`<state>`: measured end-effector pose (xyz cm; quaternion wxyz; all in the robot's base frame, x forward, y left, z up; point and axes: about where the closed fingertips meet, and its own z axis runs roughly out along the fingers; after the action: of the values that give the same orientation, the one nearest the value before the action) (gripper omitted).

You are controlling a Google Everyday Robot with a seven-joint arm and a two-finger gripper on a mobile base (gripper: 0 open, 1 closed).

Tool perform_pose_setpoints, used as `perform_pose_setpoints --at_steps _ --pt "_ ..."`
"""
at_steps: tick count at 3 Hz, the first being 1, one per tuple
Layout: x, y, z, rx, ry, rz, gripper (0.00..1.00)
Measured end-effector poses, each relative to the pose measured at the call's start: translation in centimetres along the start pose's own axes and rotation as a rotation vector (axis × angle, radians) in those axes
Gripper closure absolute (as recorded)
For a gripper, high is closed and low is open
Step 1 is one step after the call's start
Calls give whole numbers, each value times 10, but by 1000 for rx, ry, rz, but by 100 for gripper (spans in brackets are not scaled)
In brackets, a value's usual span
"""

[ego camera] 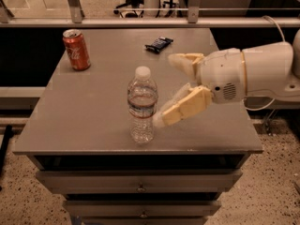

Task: Pick water bottle

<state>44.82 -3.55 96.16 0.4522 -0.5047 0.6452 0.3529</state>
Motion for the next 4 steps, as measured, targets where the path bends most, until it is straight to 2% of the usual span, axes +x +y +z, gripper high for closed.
perform_pose_setpoints --at_steps 1,2,3,4 --pt "1 13 30 -48 -85 15 0" --pt "13 15 50 -57 -125 35 0" --pt "27 15 60 -49 -148 55 15" --pt "31 19 68 -47 -160 68 38"
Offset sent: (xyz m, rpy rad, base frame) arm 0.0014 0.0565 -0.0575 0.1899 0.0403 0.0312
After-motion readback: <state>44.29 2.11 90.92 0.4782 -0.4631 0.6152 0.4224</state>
